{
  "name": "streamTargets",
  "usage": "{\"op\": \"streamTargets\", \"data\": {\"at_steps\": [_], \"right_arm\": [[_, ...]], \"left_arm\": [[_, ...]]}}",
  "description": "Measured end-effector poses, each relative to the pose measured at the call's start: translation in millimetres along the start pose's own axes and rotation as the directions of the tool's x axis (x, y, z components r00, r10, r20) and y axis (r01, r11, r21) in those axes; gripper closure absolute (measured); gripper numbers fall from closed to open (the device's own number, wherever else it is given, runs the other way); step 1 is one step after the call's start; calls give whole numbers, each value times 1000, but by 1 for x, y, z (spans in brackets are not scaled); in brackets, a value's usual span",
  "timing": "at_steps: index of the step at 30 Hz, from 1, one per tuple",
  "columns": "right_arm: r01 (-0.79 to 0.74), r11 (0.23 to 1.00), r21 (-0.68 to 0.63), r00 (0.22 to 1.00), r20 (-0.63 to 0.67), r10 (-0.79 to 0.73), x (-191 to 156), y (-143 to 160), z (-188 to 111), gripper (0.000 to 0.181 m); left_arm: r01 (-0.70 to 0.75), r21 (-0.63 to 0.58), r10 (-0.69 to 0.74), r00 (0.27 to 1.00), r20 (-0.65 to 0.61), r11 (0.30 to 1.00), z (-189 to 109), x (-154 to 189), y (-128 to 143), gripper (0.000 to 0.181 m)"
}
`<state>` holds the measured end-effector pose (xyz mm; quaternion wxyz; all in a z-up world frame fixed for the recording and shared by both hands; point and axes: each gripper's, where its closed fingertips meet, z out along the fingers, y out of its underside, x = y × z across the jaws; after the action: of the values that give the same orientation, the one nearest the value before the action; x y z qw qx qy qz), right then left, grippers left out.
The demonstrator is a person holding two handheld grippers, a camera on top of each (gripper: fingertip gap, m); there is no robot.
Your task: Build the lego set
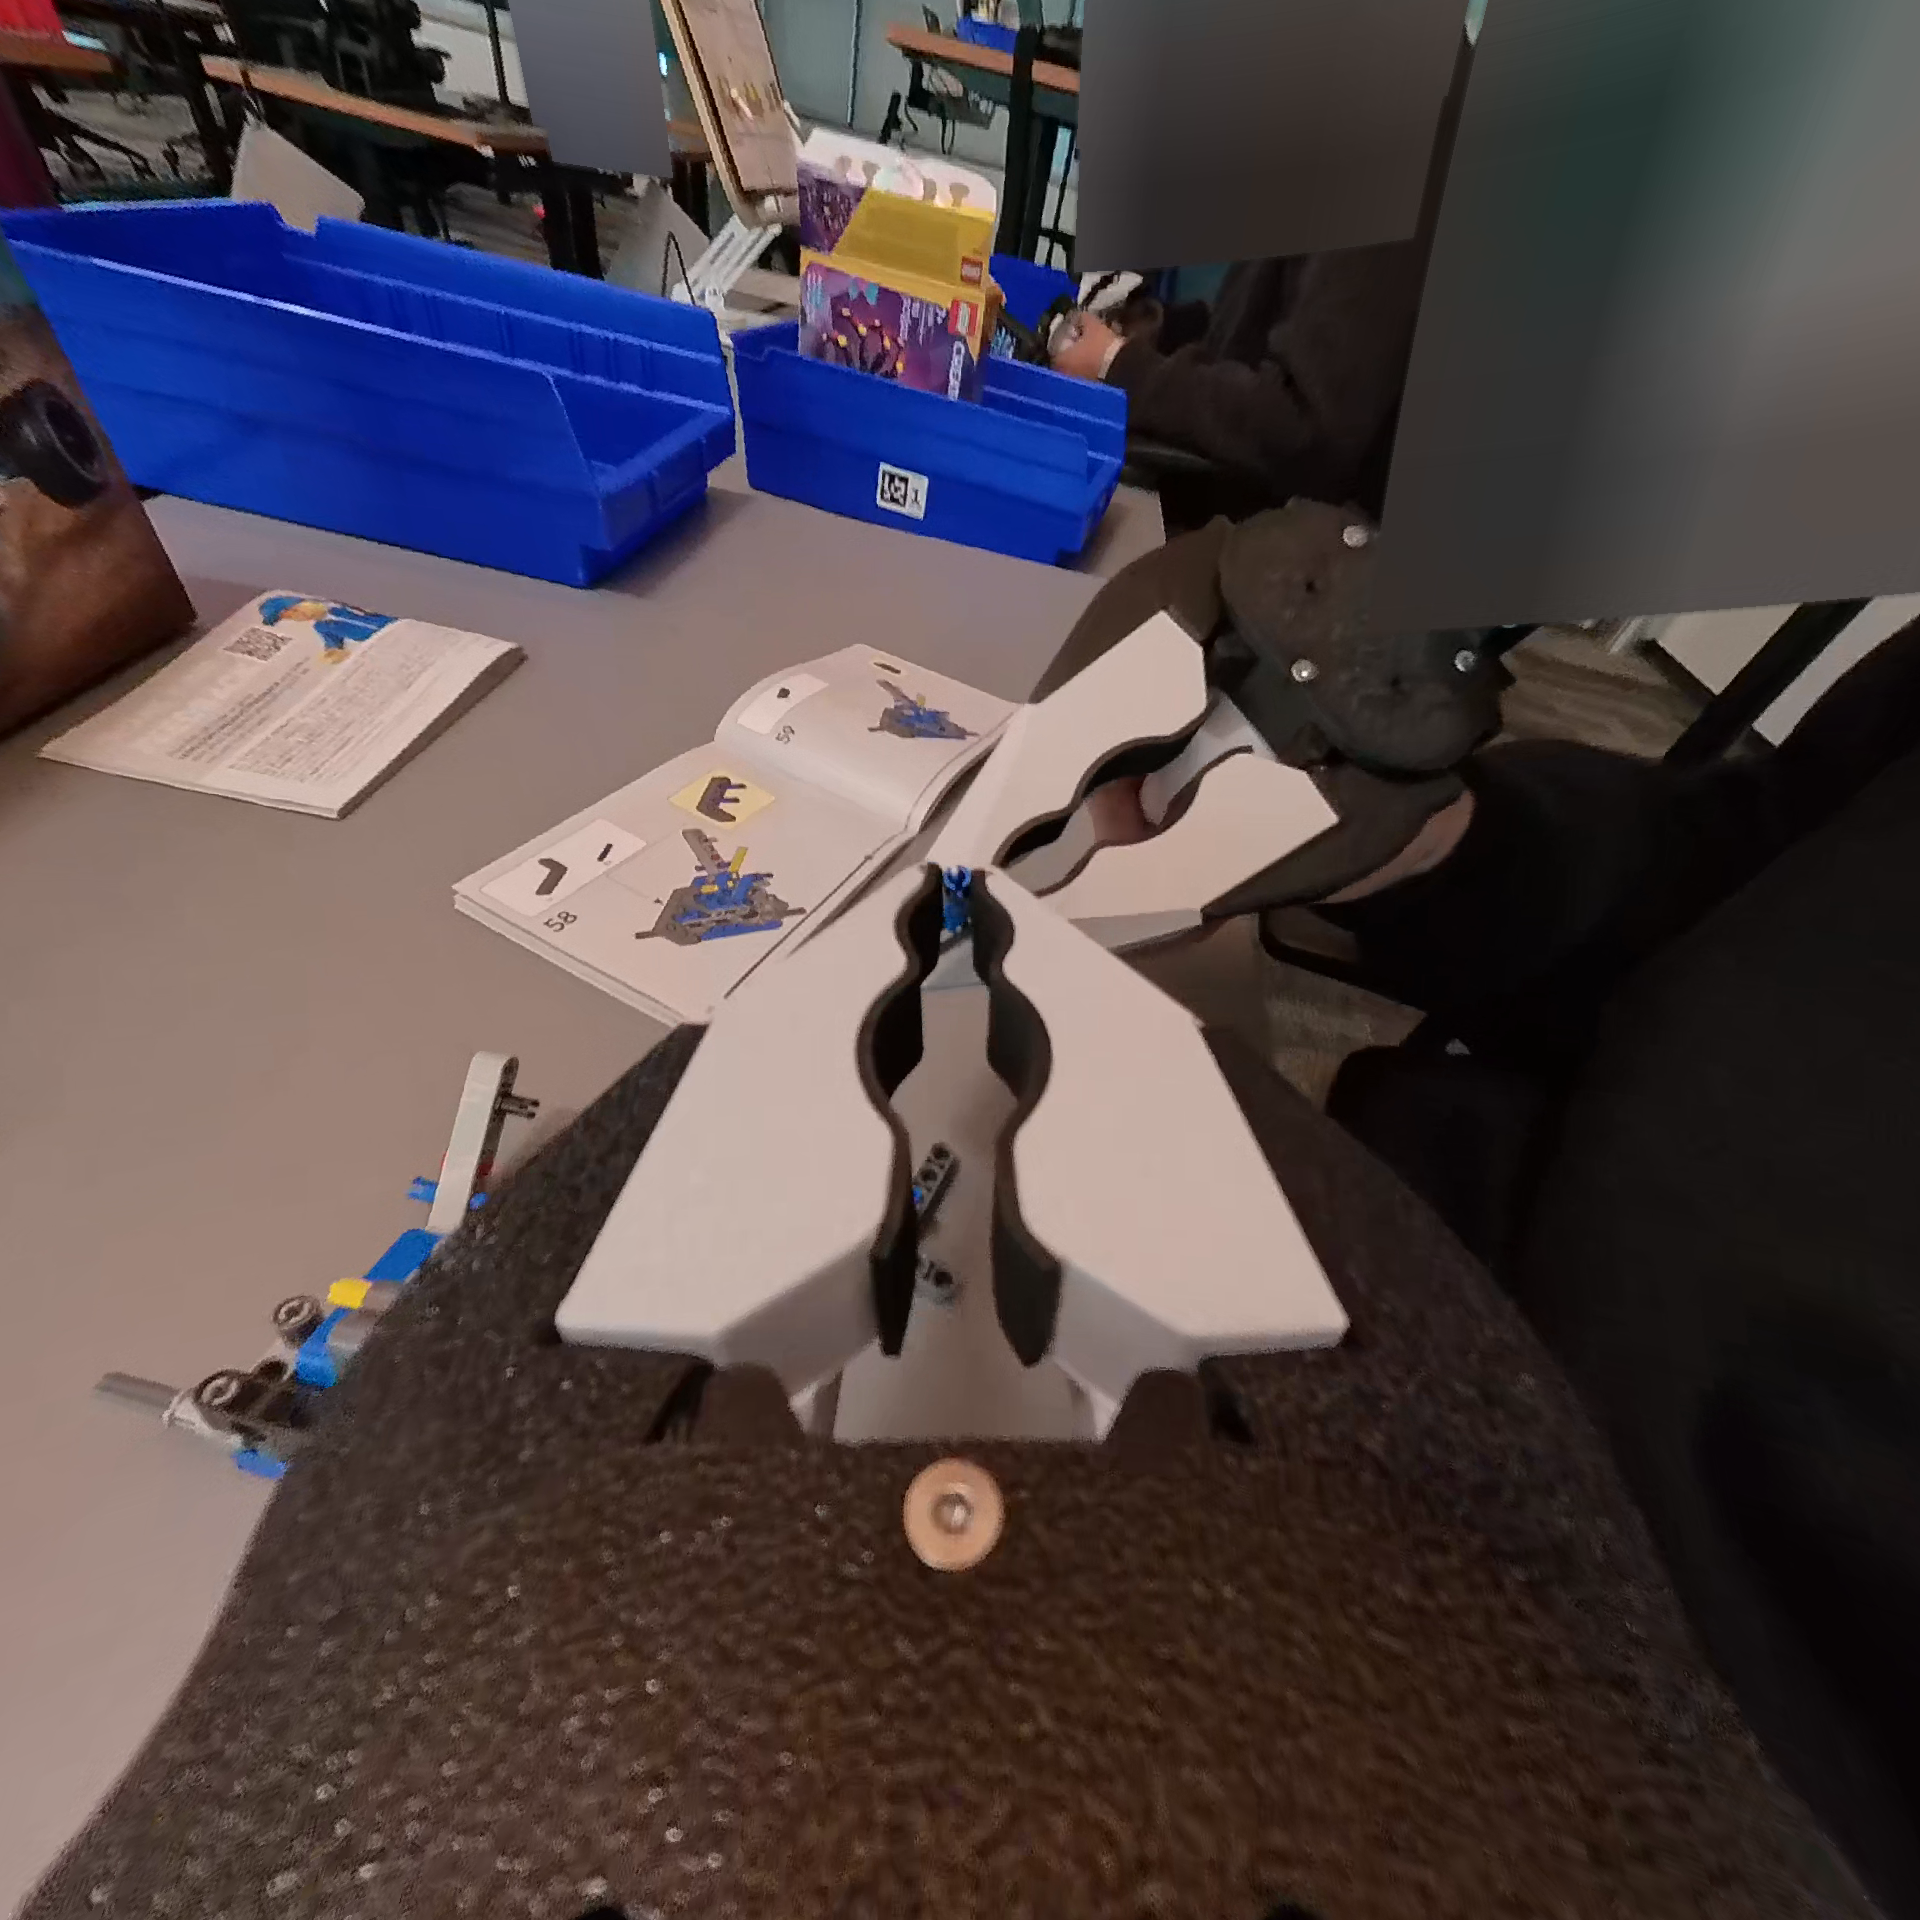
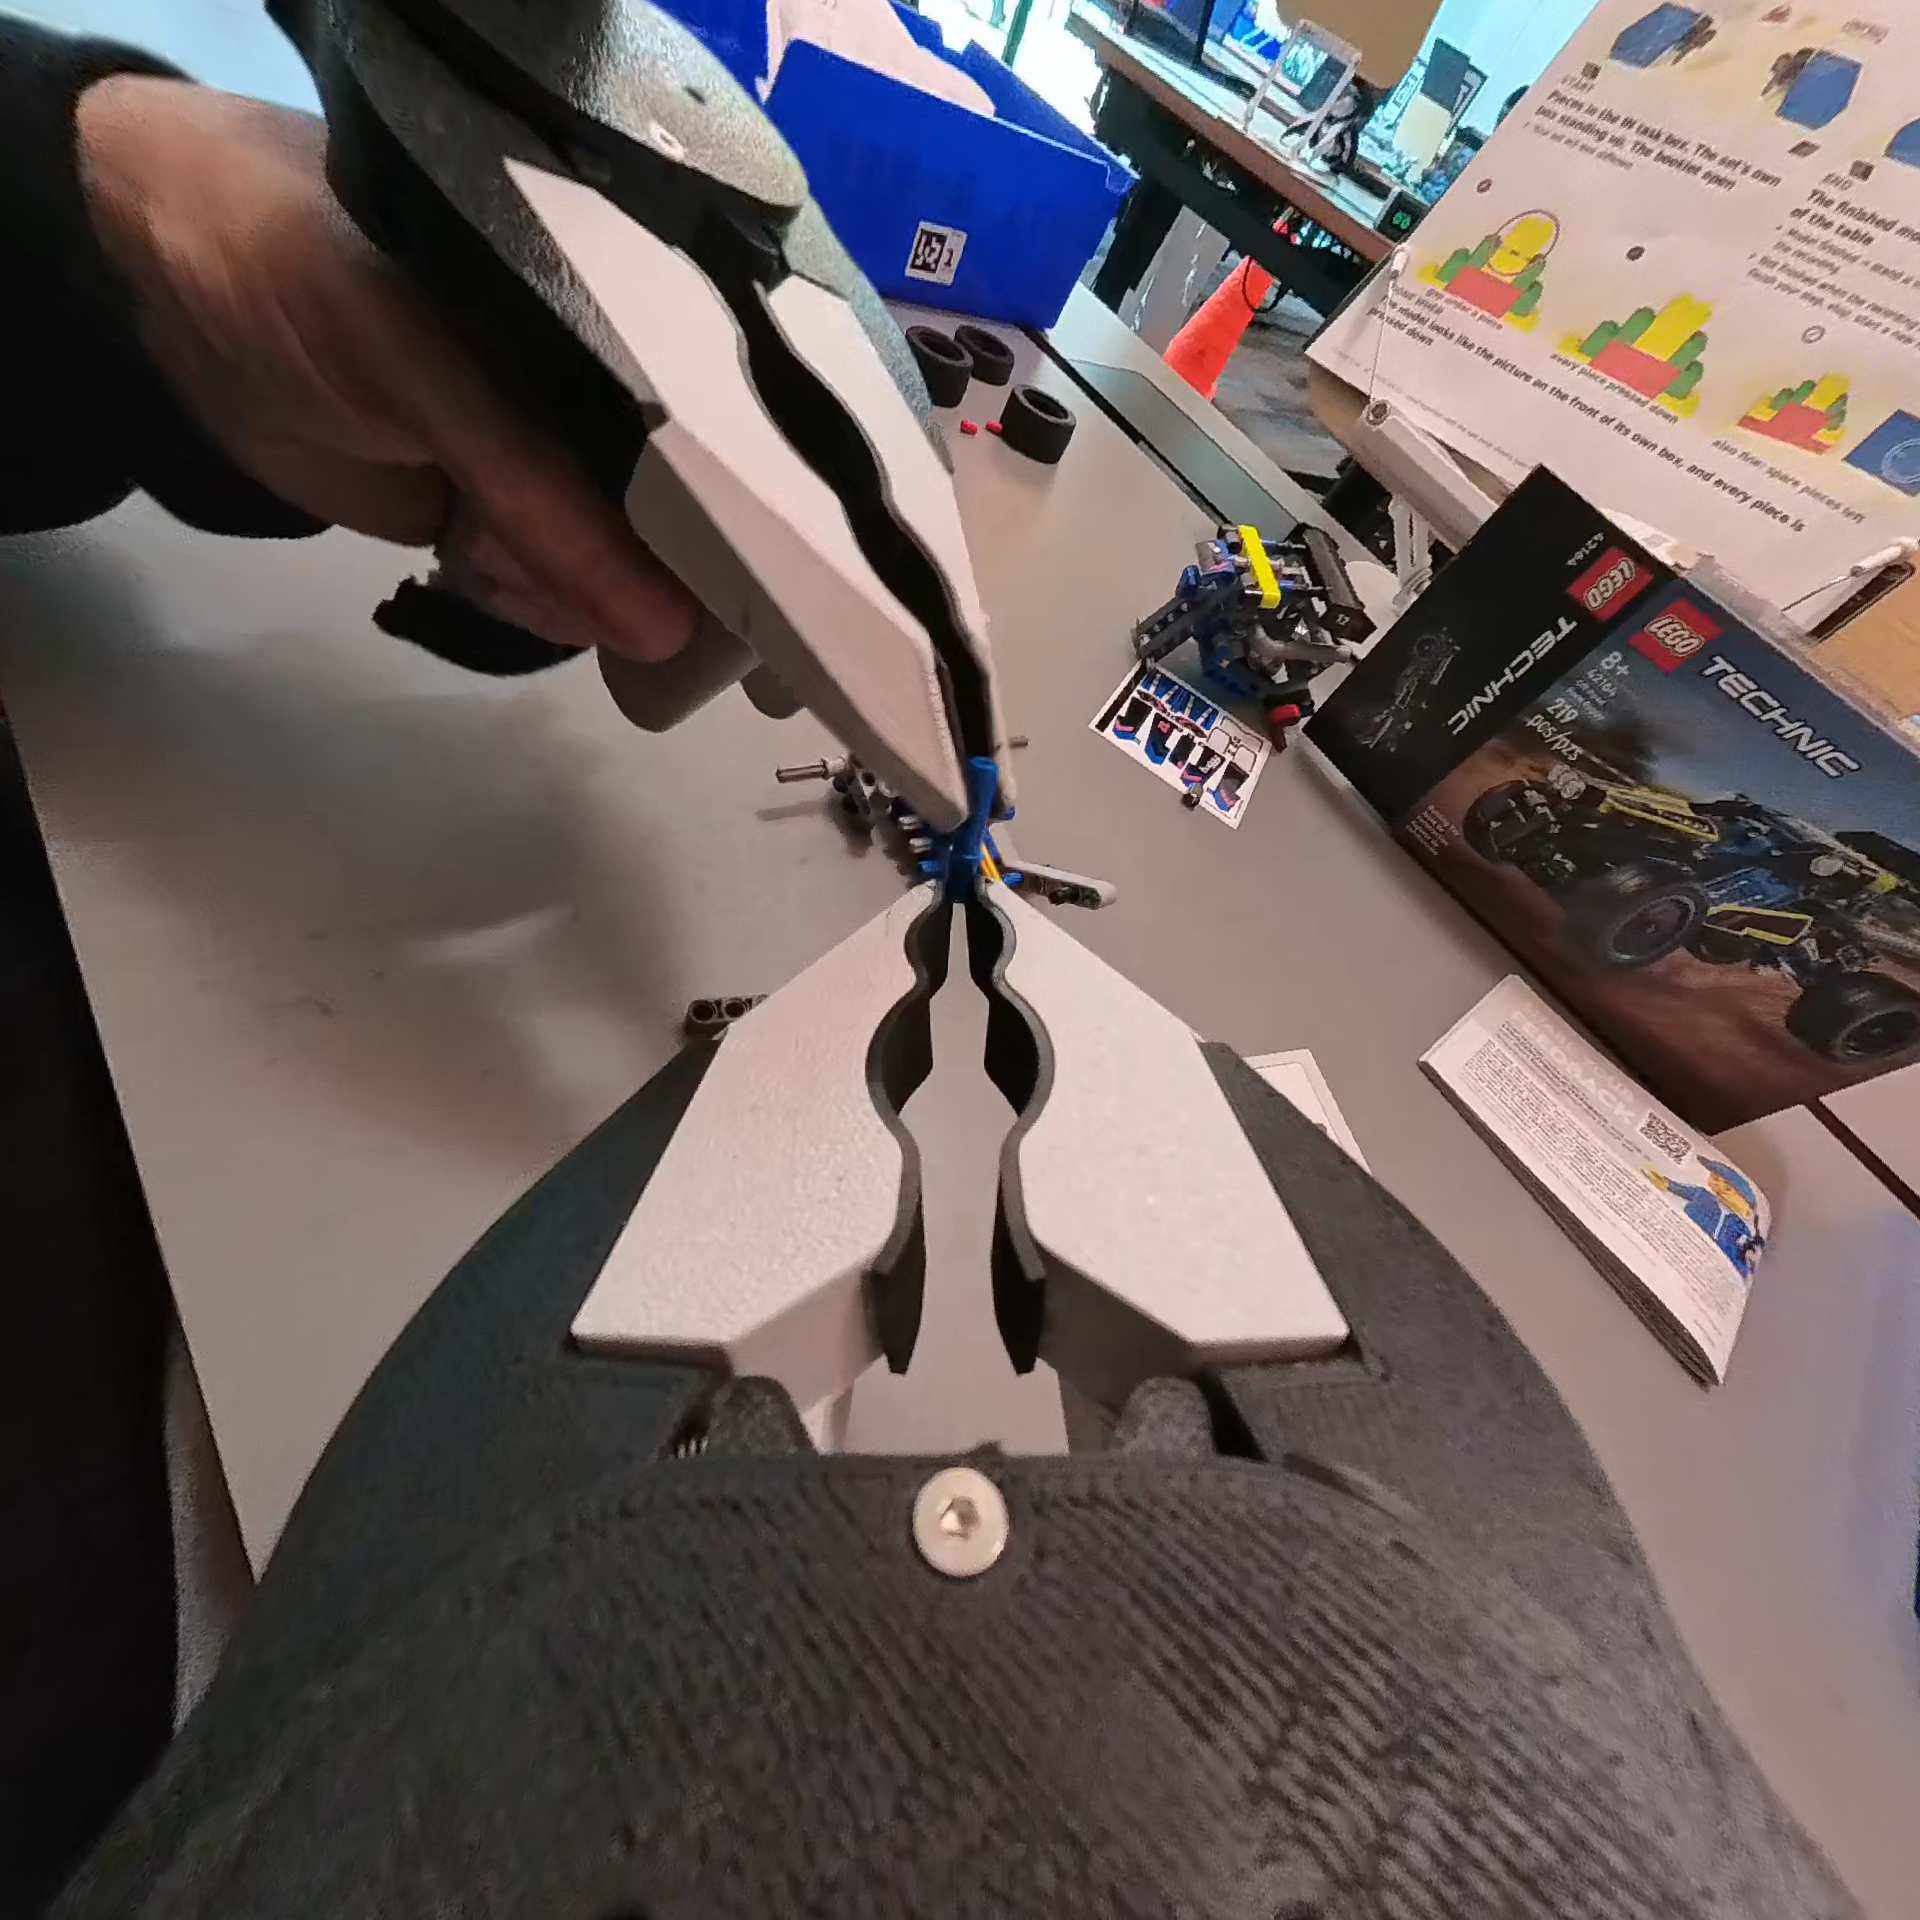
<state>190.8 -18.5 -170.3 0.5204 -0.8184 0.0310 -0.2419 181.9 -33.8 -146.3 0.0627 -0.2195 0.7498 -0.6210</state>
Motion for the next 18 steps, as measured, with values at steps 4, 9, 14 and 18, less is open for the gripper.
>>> {"op": "streamTargets", "data": {"at_steps": [4,9,14,18], "right_arm": [[12,1000,-12,1000,13,-12,-3,2,2,180],[16,1000,-21,1000,23,-15,-4,4,3,180],[33,998,-47,999,38,-32,-8,9,5,179],[-26,994,-109,985,168,44,-20,26,6,171]], "left_arm": [[-17,-42,17,1000,1,999,0,0,6,180],[-10,-26,10,1000,-1,1000,0,0,5,177],[-18,-58,18,1000,-7,998,1,-1,11,180],[-94,-147,94,996,-7,985,3,-3,25,180]]}}
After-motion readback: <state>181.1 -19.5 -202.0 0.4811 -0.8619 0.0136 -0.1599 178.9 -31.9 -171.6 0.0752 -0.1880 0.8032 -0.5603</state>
